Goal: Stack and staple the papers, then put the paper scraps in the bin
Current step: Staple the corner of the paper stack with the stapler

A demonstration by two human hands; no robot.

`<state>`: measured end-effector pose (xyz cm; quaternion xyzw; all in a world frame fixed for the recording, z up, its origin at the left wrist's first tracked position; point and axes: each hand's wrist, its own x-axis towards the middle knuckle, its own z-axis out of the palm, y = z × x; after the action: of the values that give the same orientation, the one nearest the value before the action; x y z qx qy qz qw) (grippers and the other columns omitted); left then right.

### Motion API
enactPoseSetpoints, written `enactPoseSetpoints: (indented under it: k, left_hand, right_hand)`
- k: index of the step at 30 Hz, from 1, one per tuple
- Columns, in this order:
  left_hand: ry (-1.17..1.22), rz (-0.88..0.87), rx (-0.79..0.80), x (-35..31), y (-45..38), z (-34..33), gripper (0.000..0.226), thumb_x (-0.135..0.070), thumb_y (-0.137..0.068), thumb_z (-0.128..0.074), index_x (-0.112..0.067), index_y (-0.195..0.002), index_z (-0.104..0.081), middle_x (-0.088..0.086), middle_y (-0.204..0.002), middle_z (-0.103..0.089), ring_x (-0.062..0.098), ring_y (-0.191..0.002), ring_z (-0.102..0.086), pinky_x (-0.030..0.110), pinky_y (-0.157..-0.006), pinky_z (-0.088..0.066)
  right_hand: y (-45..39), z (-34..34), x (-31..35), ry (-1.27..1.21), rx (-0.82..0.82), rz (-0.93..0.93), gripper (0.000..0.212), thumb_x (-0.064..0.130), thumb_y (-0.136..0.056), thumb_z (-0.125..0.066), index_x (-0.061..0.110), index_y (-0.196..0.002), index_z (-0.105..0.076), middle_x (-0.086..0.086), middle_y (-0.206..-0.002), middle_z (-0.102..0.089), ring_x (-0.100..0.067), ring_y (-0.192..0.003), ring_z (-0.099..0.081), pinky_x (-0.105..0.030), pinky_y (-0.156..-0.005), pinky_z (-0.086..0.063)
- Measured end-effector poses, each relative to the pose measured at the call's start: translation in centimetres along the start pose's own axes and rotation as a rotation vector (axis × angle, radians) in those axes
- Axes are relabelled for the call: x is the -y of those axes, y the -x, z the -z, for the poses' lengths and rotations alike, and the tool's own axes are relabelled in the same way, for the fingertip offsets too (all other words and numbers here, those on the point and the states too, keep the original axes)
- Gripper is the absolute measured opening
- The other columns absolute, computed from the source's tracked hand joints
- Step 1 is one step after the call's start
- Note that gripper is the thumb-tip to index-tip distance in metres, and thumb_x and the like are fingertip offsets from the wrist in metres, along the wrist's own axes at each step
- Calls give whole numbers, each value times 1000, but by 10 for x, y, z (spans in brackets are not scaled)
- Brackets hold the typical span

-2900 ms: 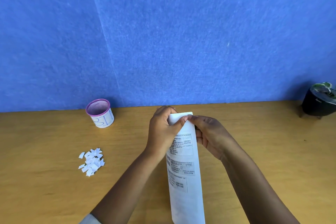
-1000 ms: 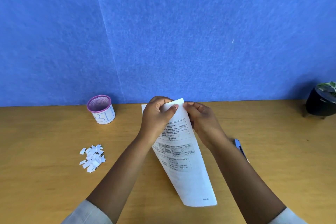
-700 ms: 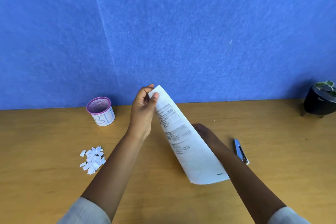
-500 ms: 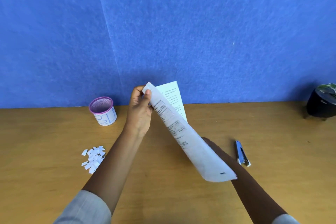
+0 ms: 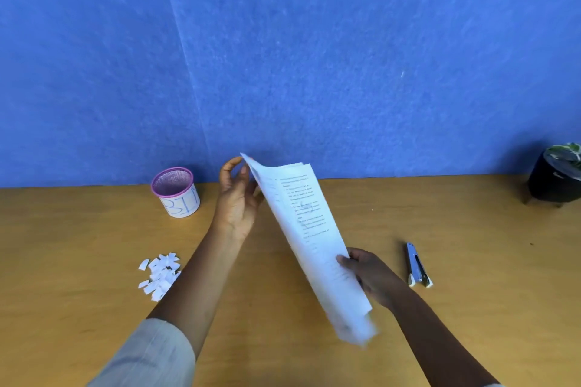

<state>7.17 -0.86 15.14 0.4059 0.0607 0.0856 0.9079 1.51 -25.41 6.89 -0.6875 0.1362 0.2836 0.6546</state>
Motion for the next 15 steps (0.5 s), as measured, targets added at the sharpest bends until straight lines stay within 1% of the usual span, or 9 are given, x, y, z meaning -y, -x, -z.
enactPoseSetpoints:
  k: [2, 3, 5, 7, 9, 11, 12, 13, 15]
  left_hand:
    - [-113, 24, -63, 4, 3, 5, 20, -10, -96, -42, -12, -114, -50, 4, -88, -60, 14, -69, -59, 27, -59, -50]
    - [-139, 63, -41, 9, 6, 8, 23, -16, -97, -42, -5, -115, -50, 6, -83, -63, 16, -65, -62, 29, -59, -50]
    - [-122, 212, -31, 20, 17, 16, 37, -35, -97, -38, -5, -102, -59, 8, -80, -72, 21, -70, -70, 33, -61, -56]
    - [-179, 332, -132, 31, 31, 27, 45, -46, -95, -38, -8, -93, -63, 8, -80, -72, 25, -72, -70, 33, -61, -55]
    - [-449, 327, -120, 44, 43, 39, 39, -38, -94, -46, -2, -89, -58, 11, -79, -65, 27, -70, -62, 34, -60, -48]
    - [-700, 324, -172, 57, 52, 52, 16, -20, -94, -49, -5, -97, -56, 6, -87, -62, 21, -74, -61, 32, -63, -48]
    - [-810, 327, -223, 62, 56, 59, 15, -11, -92, -49, -6, -105, -55, 4, -90, -60, 17, -75, -60, 29, -61, -47]
    - [-889, 326, -274, 67, 59, 66, 22, -6, -90, -47, -6, -111, -52, 2, -90, -59, 13, -74, -58, 26, -57, -45]
    - [-995, 305, -324, 72, 63, 72, 29, -3, -88, -47, -7, -117, -50, 1, -92, -58, 10, -72, -55, 23, -53, -40]
  right_hand:
    - [-5, 3, -2, -77, -68, 26, 22, 19, -90, -61, 7, -108, -65, -10, -105, -73, -26, -95, -70, -37, -77, -57]
    - [-8, 3, -3, -81, -112, 43, 21, 20, -90, -61, 8, -106, -66, -11, -105, -73, -28, -96, -69, -41, -81, -57]
    - [-15, 2, -6, -12, -222, 71, 18, 23, -90, -61, 10, -101, -67, -9, -100, -74, -29, -93, -69, -46, -86, -56]
    - [-19, -1, -8, 64, -309, 78, 16, 24, -92, -56, 13, -99, -67, -6, -96, -73, -27, -91, -68, -47, -88, -55]
    - [-24, -4, -10, 97, -344, 70, 19, 20, -96, -47, 14, -100, -64, -5, -99, -70, -25, -93, -66, -46, -89, -52]
    - [-28, -8, -12, 113, -340, 59, 24, 15, -97, -40, 12, -102, -62, -7, -101, -69, -26, -96, -64, -44, -89, -51]
    - [-30, -10, -14, 125, -341, 55, 25, 13, -97, -38, 11, -103, -62, -8, -101, -68, -26, -95, -64, -41, -86, -51]
    - [-33, -11, -16, 135, -342, 54, 27, 11, -97, -36, 9, -104, -62, -8, -100, -68, -26, -93, -63, -37, -82, -50]
    - [-36, -13, -19, 139, -352, 60, 28, 10, -97, -35, 8, -103, -63, -10, -101, -68, -26, -91, -63, -34, -78, -48]
